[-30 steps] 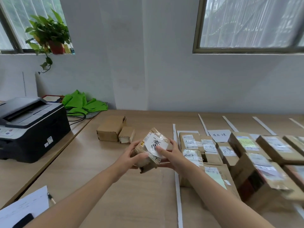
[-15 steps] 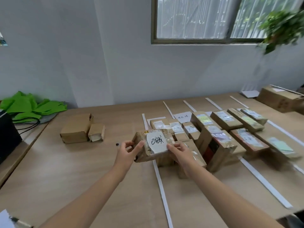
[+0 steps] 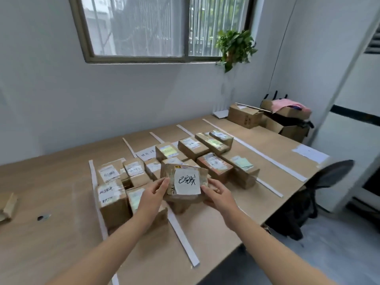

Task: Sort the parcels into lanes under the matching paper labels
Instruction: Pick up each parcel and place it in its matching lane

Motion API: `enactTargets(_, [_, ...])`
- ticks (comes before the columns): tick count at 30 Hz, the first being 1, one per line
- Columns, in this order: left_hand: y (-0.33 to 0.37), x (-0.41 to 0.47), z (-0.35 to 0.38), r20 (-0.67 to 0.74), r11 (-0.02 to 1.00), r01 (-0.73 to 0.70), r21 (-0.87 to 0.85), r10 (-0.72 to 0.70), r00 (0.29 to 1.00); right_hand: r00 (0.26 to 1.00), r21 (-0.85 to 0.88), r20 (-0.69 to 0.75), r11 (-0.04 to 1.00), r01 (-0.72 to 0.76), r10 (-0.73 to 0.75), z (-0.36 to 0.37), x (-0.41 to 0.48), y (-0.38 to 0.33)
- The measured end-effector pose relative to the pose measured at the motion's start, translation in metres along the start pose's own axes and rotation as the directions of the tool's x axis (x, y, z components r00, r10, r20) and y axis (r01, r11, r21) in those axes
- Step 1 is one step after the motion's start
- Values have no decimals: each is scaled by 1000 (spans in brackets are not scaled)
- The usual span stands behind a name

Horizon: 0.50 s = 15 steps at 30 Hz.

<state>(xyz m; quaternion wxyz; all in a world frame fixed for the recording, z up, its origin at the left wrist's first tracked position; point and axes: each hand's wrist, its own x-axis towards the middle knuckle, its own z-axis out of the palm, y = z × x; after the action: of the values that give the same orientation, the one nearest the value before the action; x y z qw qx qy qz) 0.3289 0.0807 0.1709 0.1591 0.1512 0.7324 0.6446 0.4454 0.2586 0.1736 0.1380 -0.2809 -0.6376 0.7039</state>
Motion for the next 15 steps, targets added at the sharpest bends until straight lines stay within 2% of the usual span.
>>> enactTargets(3, [11, 7, 88, 48, 1000, -6, 15, 5, 999, 999, -11, -32, 1000, 21, -22, -85, 15, -6])
enactTargets(5, [15, 11, 147, 138, 1000, -4, 31, 0, 990, 998, -22, -53, 999, 25, -26, -141, 28, -10])
enactTargets(9, [10, 27, 246, 311, 973, -71, 219, 0, 950, 998, -26, -62, 1000, 1, -2, -240, 56, -11])
enactTargets(15, [15, 59, 344, 314, 977, -33, 212, -36, 949, 997, -67, -46, 996, -67, 64, -324, 110, -5])
